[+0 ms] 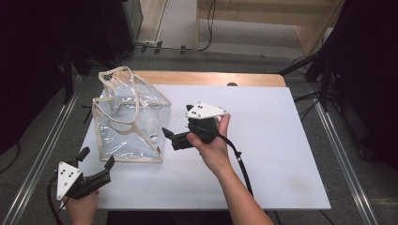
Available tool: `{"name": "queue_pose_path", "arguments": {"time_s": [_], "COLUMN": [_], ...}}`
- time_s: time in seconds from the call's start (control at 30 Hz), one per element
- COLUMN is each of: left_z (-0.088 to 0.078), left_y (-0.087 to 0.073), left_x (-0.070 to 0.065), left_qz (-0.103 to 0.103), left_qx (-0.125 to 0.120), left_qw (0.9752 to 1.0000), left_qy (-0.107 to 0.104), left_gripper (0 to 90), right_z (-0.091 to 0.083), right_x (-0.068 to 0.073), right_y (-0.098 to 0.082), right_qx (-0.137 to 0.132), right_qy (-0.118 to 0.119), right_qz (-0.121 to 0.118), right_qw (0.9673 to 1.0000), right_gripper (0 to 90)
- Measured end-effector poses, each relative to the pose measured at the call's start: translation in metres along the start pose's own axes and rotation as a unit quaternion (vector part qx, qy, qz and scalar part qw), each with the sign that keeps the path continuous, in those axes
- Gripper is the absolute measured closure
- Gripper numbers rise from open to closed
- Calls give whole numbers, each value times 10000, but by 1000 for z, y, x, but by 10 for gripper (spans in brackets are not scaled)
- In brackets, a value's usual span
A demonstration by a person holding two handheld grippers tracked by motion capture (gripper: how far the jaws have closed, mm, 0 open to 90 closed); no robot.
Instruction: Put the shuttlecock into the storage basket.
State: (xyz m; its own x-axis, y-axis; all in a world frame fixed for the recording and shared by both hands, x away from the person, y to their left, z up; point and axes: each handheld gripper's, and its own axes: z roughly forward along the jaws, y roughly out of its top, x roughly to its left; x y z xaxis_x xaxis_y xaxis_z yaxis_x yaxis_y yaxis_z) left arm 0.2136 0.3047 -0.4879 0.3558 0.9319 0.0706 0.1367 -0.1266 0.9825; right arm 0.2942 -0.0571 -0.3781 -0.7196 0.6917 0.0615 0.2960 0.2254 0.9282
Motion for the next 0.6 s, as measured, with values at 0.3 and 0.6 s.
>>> {"name": "queue_pose_path", "arguments": {"time_s": [0.3,0.6], "left_z": [0,0], "left_y": [0,0], "left_x": [0,-1], "left_qz": [2,6], "left_qx": [-1,-4], "left_qw": [10000,10000], "left_qy": [7,6], "left_gripper": [137,137], "right_z": [-8,-16], "right_x": [-11,-22], "right_y": [-16,-29], "right_qx": [3,9], "right_qy": [-97,-164], "right_qz": [122,237], "right_qw": [9999,9996], "right_gripper": [0,0]}}
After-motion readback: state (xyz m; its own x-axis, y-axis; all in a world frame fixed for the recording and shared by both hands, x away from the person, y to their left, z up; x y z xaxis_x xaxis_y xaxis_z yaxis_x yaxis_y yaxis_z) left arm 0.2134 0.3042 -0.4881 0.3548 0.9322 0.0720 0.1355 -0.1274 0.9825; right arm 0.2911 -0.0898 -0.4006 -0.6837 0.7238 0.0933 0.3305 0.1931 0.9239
